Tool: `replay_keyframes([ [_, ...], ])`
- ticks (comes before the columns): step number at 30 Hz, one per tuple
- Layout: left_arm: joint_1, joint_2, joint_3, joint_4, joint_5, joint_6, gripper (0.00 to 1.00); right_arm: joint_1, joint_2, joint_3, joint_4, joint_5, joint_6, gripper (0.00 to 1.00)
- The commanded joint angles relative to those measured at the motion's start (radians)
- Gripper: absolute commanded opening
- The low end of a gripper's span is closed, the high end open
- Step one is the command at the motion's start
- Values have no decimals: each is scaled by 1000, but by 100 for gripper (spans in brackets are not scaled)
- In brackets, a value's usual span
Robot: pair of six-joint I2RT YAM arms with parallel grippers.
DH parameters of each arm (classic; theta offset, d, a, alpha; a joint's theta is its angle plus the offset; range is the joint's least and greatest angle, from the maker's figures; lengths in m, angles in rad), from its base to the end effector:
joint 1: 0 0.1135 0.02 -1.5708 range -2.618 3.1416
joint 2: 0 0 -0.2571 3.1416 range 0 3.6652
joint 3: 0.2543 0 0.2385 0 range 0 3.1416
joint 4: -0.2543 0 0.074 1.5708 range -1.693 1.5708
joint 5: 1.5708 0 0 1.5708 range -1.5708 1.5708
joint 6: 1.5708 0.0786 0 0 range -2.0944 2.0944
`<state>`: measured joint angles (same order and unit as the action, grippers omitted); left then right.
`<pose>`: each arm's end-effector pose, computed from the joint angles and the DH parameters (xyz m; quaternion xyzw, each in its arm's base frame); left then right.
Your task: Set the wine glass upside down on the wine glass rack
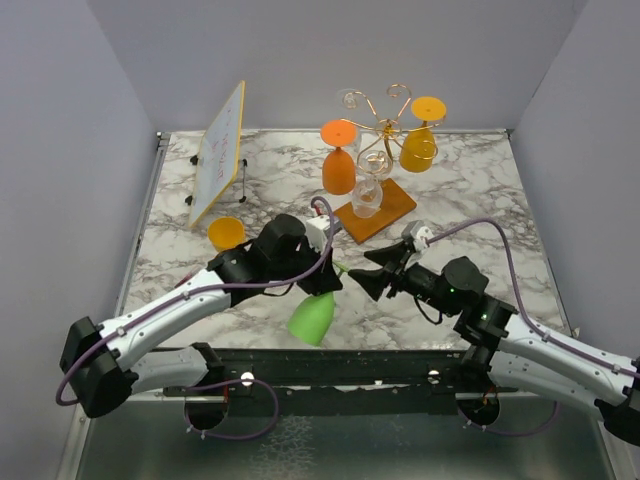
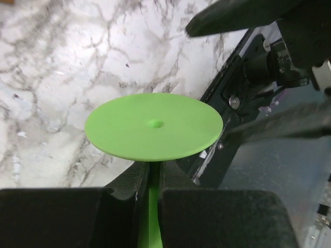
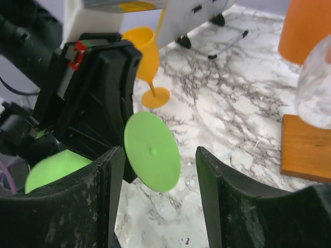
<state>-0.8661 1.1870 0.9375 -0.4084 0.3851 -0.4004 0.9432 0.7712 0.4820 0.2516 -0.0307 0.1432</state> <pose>0.1579 -0.2312 0.2633 0.2854 0.8378 -0.3945 0.2471 0.1310 0.1847 0.2786 -0.2903 0.6592 0.3680 0.5881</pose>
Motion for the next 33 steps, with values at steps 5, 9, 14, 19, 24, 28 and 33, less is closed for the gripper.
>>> replay_keyframes([
  [5, -7, -311, -207, 399, -151, 85, 0, 0, -135, 11, 14, 220, 443, 68],
  [9, -7, -394, -244, 490, -163, 101, 0, 0, -94, 109, -210, 338, 821, 65],
  [14, -7, -474, -338, 623, -148, 93, 0, 0, -48, 159, -244, 242, 1009, 69],
  [19, -7, -538, -375, 667, -154, 119, 0, 0, 8, 187, -131, 143, 1143, 75],
  [24, -7, -570, -386, 658, -170, 147, 0, 0, 83, 223, -31, 63, 1145, 71],
  [28, -7, -568, -387, 654, -171, 153, 0, 0, 146, 285, -74, 7, 1131, 63],
  [33, -7, -561, -388, 648, -185, 150, 0, 0, 152, 289, -37, -15, 1130, 59],
])
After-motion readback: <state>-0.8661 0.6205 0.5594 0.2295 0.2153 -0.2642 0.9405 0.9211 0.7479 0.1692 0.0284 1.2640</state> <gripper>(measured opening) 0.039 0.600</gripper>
